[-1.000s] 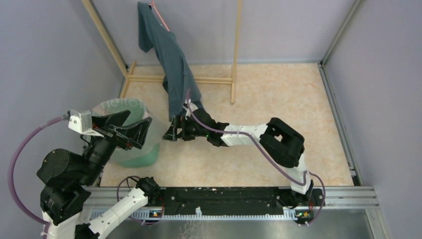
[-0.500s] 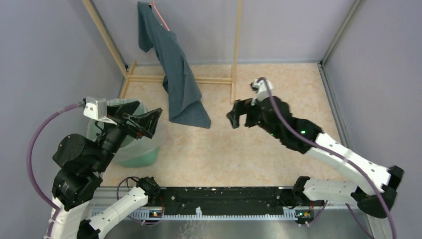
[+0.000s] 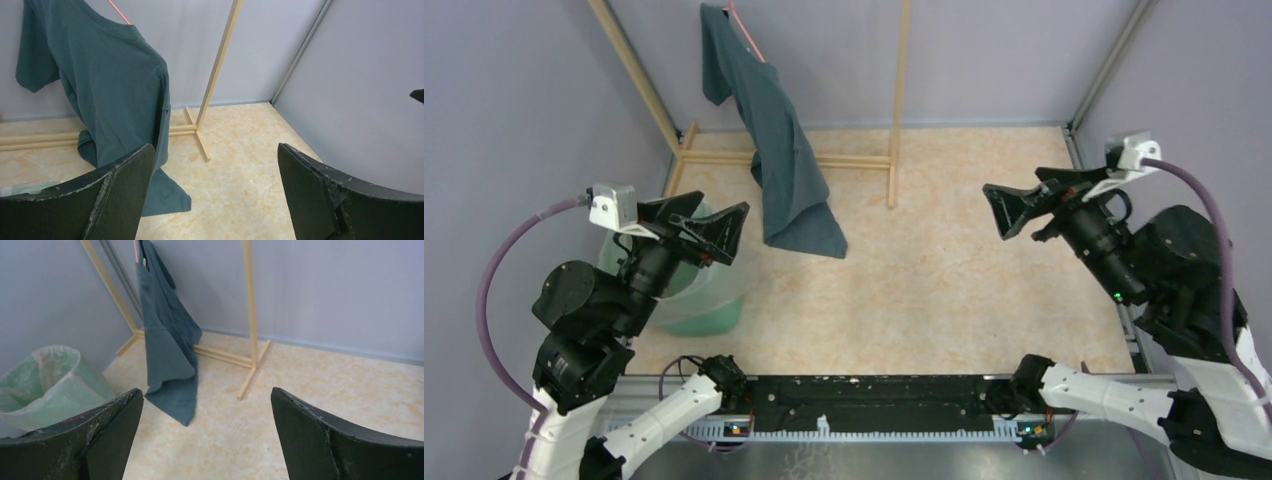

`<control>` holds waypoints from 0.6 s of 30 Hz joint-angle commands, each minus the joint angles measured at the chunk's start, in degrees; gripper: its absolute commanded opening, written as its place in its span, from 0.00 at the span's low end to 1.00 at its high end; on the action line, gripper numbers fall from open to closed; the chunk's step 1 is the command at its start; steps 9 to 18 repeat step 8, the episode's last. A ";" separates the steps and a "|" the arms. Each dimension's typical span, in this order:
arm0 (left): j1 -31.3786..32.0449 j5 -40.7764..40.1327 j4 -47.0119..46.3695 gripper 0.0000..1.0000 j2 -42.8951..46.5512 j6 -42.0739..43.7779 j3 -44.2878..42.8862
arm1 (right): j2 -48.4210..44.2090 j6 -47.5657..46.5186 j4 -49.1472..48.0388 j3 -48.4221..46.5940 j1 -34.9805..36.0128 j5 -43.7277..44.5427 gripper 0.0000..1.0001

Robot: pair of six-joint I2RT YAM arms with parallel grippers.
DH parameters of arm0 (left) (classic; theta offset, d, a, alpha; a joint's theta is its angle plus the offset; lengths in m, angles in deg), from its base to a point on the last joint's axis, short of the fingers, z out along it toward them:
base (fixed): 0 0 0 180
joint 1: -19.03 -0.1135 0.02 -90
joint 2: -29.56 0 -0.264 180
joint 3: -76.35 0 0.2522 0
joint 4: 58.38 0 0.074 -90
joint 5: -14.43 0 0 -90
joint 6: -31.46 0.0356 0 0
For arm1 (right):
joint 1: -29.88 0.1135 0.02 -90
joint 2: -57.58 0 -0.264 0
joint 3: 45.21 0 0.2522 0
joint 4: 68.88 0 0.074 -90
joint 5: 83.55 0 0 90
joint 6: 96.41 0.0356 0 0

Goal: Put the trash bags into the trash bin

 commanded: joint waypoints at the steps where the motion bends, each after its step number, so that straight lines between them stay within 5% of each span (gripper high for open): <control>1: 0.08 -1.69 -2.26 0.99 -0.07 -0.09 -1.66 | -4.17 -2.68 -6.34 1.11 -0.01 -2.87 0.99; 18: 0.08 -2.04 -1.28 0.99 0.31 0.01 -1.54 | -9.07 -1.95 -11.22 8.15 0.03 -4.56 0.99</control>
